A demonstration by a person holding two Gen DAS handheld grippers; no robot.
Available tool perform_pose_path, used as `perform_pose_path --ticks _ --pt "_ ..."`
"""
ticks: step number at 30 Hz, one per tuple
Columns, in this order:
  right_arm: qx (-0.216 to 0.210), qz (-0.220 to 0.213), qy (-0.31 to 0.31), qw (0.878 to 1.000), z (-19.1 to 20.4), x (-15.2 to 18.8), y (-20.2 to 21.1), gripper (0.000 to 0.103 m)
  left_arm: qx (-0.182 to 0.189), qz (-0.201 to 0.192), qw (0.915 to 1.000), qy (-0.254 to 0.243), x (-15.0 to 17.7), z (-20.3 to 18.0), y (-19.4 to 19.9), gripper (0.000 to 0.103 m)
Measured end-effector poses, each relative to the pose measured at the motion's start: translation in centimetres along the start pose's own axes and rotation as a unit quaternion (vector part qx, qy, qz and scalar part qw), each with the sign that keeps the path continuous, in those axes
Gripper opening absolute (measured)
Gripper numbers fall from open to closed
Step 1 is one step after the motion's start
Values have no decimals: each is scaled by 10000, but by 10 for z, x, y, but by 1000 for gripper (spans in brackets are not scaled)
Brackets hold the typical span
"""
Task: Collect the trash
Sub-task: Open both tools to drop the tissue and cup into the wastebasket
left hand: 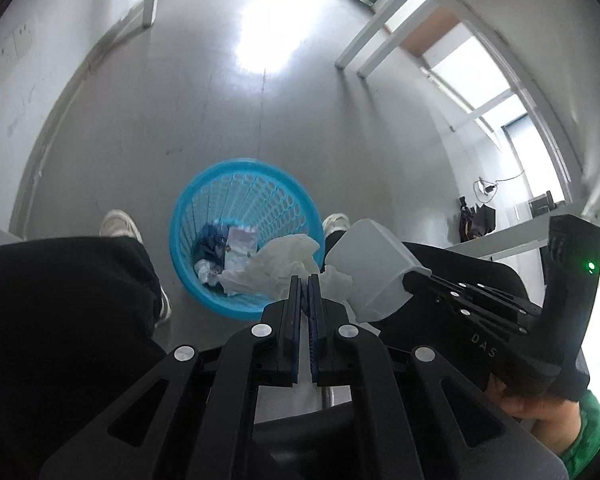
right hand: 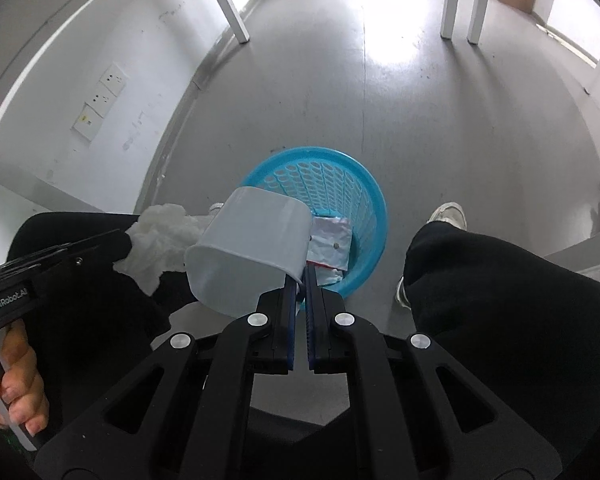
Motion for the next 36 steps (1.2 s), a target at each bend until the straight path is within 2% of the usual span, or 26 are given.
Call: perform_pose_path --ticks 3,11,15,18,27,36 --pt "82 89 -28 9999 -1 -8 -11 3 -117 192 9996 176 -5 7 -13 2" --pt "269 414 -51 9988 -2 -31 -50 3 -322 383 9971 569 -33 21 -48 2" --pt "236 735 -264 9967 -11 -39 -76 3 -326 497 9951 789 -44 30 -65 2" --pt "114 938 -497 9943 -19 -44 -95 4 -389 517 9945 826 -52 34 -73 2" --pt "241 1187 -556 9911 -24 -54 -129 4 -584 615 9918 960 -70 43 -94 2" --pt "212 1216 -720 9897 -34 -60 -139 4 -522 604 9921 966 -73 41 -101 2"
Point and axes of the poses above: each gripper's, at about its wrist camera, not at the fingertips, and y roughly against the way its jaws point, z to its left, x to its underside, the point moved 5 cm from there along -y, roughly the way its jaws point, and after that the axes turned 6 degrees about z, right-handed, at the moved point
